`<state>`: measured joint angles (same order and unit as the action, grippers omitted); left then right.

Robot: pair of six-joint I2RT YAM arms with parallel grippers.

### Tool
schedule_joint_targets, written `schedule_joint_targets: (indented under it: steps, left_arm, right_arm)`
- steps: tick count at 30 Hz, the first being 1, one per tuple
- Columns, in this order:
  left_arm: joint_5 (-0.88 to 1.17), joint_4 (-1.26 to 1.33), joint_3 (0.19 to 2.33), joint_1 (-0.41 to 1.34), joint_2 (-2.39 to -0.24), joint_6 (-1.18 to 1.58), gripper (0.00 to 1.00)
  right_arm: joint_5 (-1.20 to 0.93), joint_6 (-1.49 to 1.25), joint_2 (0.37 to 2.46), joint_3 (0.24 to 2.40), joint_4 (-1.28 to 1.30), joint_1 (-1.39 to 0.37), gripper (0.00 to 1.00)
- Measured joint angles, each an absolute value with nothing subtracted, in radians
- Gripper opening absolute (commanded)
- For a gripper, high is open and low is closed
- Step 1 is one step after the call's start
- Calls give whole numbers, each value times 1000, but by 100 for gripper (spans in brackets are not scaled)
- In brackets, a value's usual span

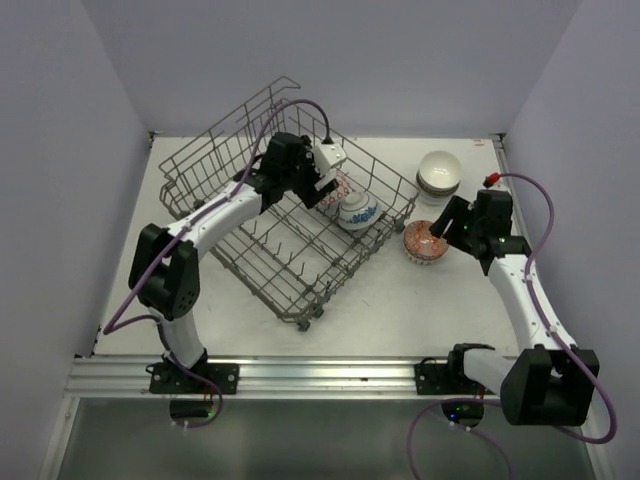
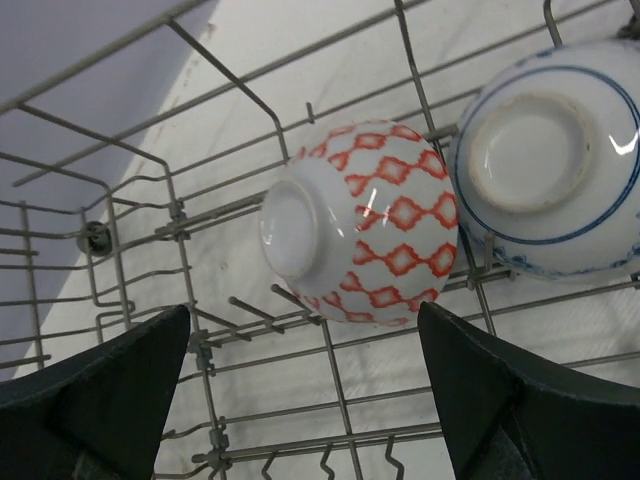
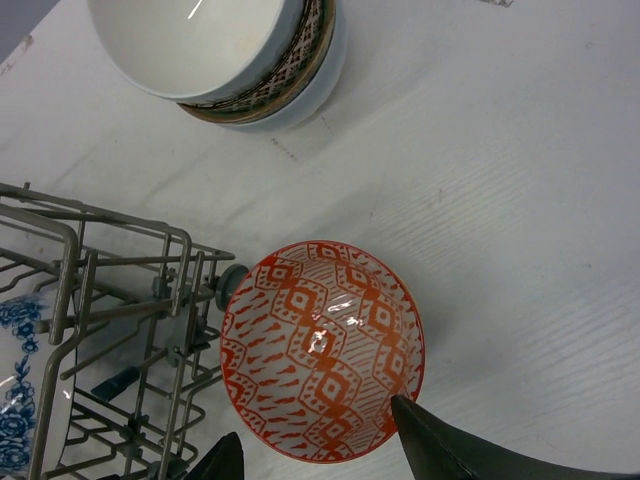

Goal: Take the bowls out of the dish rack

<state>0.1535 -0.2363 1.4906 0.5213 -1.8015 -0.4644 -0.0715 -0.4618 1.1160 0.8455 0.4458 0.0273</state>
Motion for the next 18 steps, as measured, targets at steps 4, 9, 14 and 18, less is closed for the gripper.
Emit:
schedule_joint_targets:
  steps: [4, 9, 14, 18]
  left_arm:
    - [179, -279, 1490, 538, -1848, -523, 100]
    - [186, -272, 1475, 551, -1862, -552, 100]
    - [175, -237, 1458, 554, -1866, -572, 100]
    - [154, -207, 1458, 559, -1887, -588, 100]
  right_arm:
    - [-97, -461, 1118, 846, 442, 27, 66]
    - [-102, -459, 1119, 845, 439, 27, 66]
    - [-105, -459, 1125, 844, 438, 27, 66]
    - [-109, -458, 1139, 844, 439, 27, 66]
